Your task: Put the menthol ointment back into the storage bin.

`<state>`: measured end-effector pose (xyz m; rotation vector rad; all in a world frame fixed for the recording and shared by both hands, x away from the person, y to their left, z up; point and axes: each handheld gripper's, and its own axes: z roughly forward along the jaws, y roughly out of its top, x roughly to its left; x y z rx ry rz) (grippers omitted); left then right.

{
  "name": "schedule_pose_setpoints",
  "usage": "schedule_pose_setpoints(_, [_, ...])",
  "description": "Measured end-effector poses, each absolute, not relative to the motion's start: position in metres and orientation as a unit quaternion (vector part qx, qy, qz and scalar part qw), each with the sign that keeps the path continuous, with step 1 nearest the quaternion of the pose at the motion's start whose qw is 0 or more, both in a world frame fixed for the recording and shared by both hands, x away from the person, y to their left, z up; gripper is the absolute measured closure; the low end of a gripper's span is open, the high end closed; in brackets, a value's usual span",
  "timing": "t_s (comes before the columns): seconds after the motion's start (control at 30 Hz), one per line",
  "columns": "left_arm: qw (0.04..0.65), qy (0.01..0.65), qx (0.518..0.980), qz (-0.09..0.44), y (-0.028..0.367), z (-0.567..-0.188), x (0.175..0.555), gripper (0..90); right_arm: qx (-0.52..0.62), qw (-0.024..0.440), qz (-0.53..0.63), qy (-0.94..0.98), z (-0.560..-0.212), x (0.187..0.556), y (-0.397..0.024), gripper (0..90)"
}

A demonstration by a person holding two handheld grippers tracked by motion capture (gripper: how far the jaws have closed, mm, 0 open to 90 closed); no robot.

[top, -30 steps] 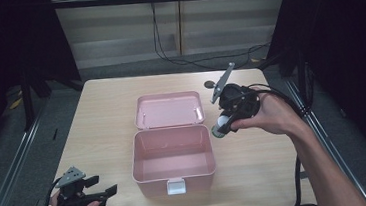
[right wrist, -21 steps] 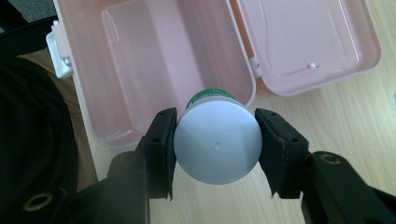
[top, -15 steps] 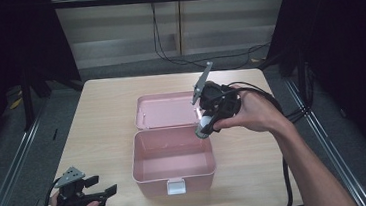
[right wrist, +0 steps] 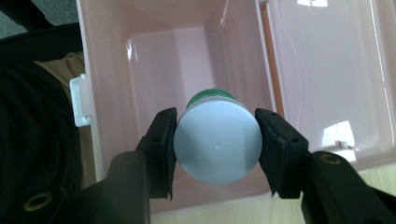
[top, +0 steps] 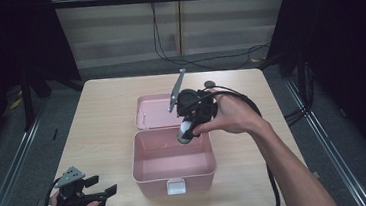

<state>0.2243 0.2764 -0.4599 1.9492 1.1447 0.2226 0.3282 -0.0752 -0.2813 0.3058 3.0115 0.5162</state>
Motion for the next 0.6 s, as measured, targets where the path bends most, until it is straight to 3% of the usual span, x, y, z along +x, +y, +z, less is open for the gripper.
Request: schedule_pose_setpoints(0.6, [0.421, 0.457, 0.778, 0.09, 0.276, -0.46, 0.224, 19.7, 0.06, 0.013, 0.154, 0.986, -0.304, 0.33, -0.032, 51.7])
